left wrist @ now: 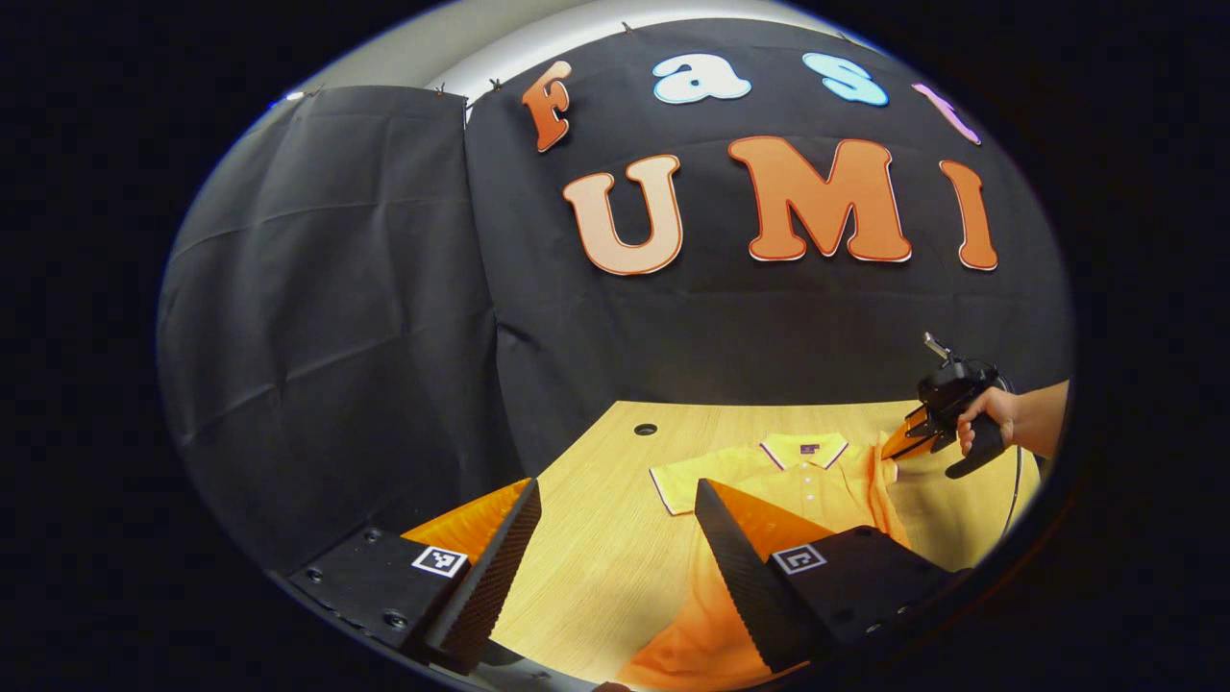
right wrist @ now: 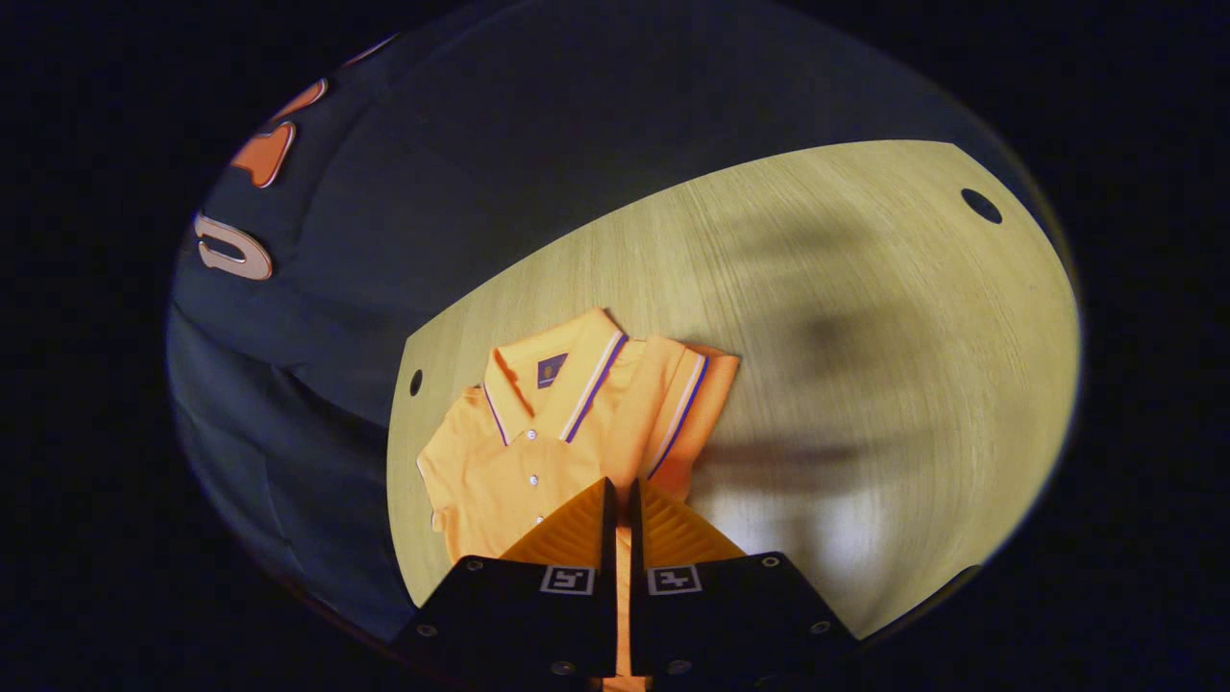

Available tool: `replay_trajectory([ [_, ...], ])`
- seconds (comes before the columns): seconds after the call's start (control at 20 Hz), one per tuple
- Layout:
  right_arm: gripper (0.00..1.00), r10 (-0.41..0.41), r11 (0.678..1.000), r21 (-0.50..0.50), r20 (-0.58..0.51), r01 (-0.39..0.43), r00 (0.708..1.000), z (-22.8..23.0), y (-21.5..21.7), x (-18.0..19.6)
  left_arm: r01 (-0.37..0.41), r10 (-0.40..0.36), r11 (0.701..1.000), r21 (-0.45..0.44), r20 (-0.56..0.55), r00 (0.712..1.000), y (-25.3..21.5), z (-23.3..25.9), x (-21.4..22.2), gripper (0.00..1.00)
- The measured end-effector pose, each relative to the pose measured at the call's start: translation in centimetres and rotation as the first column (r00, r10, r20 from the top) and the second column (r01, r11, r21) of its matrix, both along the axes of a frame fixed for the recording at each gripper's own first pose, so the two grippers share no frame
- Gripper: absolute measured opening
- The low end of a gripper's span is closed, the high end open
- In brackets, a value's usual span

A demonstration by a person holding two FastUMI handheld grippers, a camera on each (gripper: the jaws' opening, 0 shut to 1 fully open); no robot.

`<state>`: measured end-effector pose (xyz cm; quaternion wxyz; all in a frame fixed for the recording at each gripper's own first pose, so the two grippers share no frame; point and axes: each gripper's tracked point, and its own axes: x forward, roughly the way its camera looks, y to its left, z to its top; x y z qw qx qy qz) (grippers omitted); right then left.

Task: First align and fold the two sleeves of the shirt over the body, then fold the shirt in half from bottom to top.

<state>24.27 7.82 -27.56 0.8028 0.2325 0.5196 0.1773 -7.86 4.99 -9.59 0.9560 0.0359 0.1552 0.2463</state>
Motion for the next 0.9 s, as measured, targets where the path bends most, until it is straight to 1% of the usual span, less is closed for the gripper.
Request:
replay_trajectory([
  [0.05,0.06,0.014,1.000,0.013,-0.001,-0.014,1.000,0.3,0.8,0.0,-0.008,0.008,1.000,0.001,-0.007,1.000,0.2,-0.1,-0.1,0.99],
  [0.15,0.06,0.051,0.998,0.029,-0.009,-0.050,0.999,0.4,2.2,-0.3,-0.025,0.025,1.000,-0.011,-0.016,1.000,0.7,-0.4,-0.2,1.00],
  [0.25,0.06,0.057,0.998,0.041,-0.025,-0.056,0.998,0.2,3.2,-0.4,-0.046,0.045,0.999,-0.028,-0.029,0.999,1.4,-1.0,-0.1,0.99],
  [0.3,0.06,0.060,0.997,0.060,-0.039,-0.058,0.997,0.2,3.9,-0.6,-0.057,0.056,0.998,-0.037,-0.029,0.998,1.5,-1.1,0.1,1.00],
  [0.35,0.06,0.065,0.995,0.079,-0.055,-0.061,0.996,0.4,4.4,-0.5,-0.064,0.063,0.997,-0.048,-0.030,0.998,1.6,-1.2,0.2,0.99],
  [0.45,0.10,0.093,0.988,0.134,-0.072,-0.083,0.993,0.8,5.8,-1.4,-0.068,0.066,0.995,-0.070,-0.033,0.997,2.1,-1.6,0.7,0.99],
  [0.5,0.16,0.098,0.986,0.144,-0.071,-0.087,0.993,1.0,6.1,-1.4,-0.064,0.061,0.994,-0.091,-0.038,0.997,2.3,-2.0,1.5,0.99],
  [0.55,0.16,0.100,0.984,0.154,-0.061,-0.090,0.993,1.3,6.3,-1.3,-0.054,0.050,0.993,-0.109,-0.040,0.998,2.4,-2.4,2.7,0.99],
  [0.6,0.07,0.102,0.983,0.159,-0.050,-0.093,0.994,1.5,6.6,-1.4,-0.049,0.044,0.990,-0.130,-0.044,0.998,2.6,-2.7,3.9,0.99],
  [0.65,0.21,0.104,0.982,0.164,-0.039,-0.096,0.994,2.0,6.7,-1.5,-0.038,0.031,0.987,-0.154,-0.051,0.998,2.8,-3.3,4.7,0.99],
  [0.75,0.34,0.105,0.984,0.143,0.005,-0.105,0.994,2.8,6.2,-1.5,-0.019,0.004,0.978,-0.210,-0.073,0.997,3.2,-4.4,6.6,0.99],
  [0.8,0.31,0.104,0.987,0.119,0.034,-0.107,0.994,3.1,5.8,-1.6,-0.009,-0.011,0.972,-0.235,-0.083,0.996,3.6,-5.0,7.5,0.99],
  [0.85,0.48,0.104,0.990,0.091,0.062,-0.109,0.993,3.5,5.3,-1.6,0.005,-0.031,0.967,-0.255,-0.096,0.995,4.0,-5.7,8.6,0.99],
  [0.9,0.57,0.098,0.993,0.061,0.091,-0.104,0.991,3.9,4.6,-1.7,0.020,-0.052,0.962,-0.274,-0.111,0.992,4.3,-6.4,9.4,0.99],
])
